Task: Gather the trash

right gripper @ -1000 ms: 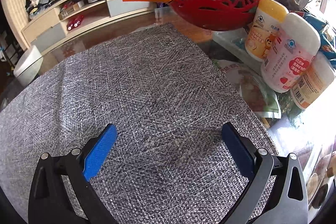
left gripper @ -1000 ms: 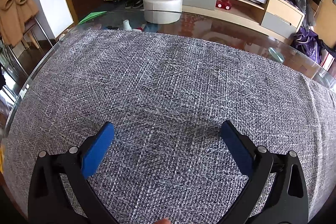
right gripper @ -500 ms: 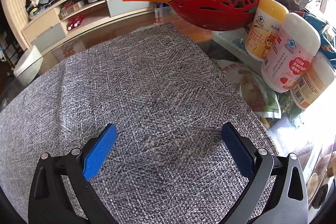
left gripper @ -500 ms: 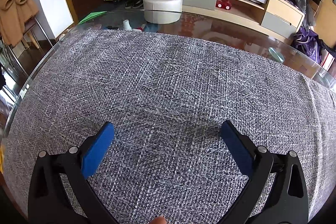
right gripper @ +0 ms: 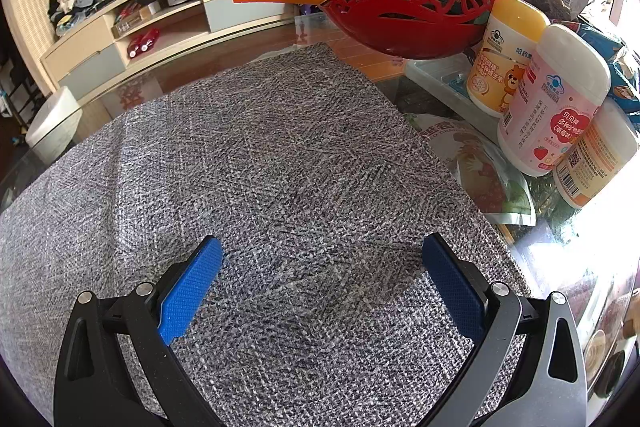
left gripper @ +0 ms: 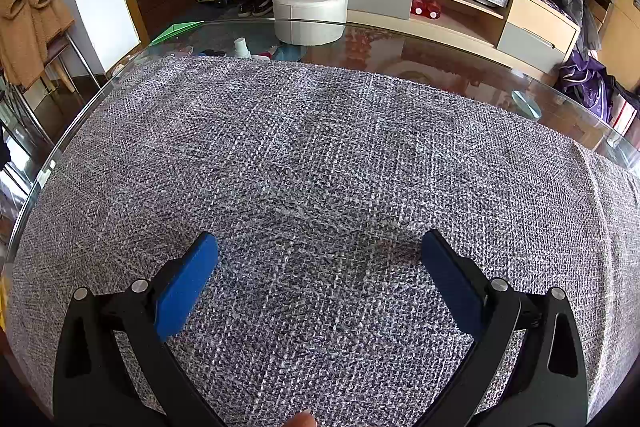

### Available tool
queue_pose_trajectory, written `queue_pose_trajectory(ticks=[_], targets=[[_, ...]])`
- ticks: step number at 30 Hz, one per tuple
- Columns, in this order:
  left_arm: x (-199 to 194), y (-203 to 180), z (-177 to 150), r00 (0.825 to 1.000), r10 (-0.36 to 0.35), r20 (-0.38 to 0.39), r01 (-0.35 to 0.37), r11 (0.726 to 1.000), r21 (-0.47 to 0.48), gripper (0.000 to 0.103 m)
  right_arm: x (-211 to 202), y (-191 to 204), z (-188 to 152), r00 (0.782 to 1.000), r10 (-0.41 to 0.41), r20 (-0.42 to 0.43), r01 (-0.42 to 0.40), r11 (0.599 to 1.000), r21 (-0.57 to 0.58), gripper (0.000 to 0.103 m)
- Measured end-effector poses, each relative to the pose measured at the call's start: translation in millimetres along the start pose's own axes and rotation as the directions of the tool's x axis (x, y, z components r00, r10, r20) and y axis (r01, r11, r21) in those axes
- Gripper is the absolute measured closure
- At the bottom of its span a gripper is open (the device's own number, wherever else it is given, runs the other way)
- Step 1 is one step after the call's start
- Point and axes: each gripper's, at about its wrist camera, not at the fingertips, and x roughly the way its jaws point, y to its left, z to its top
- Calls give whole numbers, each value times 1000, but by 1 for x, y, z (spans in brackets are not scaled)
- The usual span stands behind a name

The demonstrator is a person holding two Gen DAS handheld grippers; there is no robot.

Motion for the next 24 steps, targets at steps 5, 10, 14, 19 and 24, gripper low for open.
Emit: queue_pose_trajectory(ticks=[5,10,14,19,24], targets=[[0,0,0,1000,-2,0,2,1000,-1,7,0,0,0,1000,0,0,0,1000,0,2],[0,-1,0,1000,-1,0,1,1000,-1,7,0,0,0,1000,0,0,0,1000,0,2],[0,-1,0,1000,-2,0,2,1000,-1,7,0,0,0,1000,0,0,0,1000,0,2],[0,-1,0,1000,-10,3,10,1000,-7,8,0,0,0,1000,0,0,0,1000,0,2],[2,0,0,1000,-1,0,1,1000,-2,7,0,0,0,1000,0,0,0,1000,0,2]])
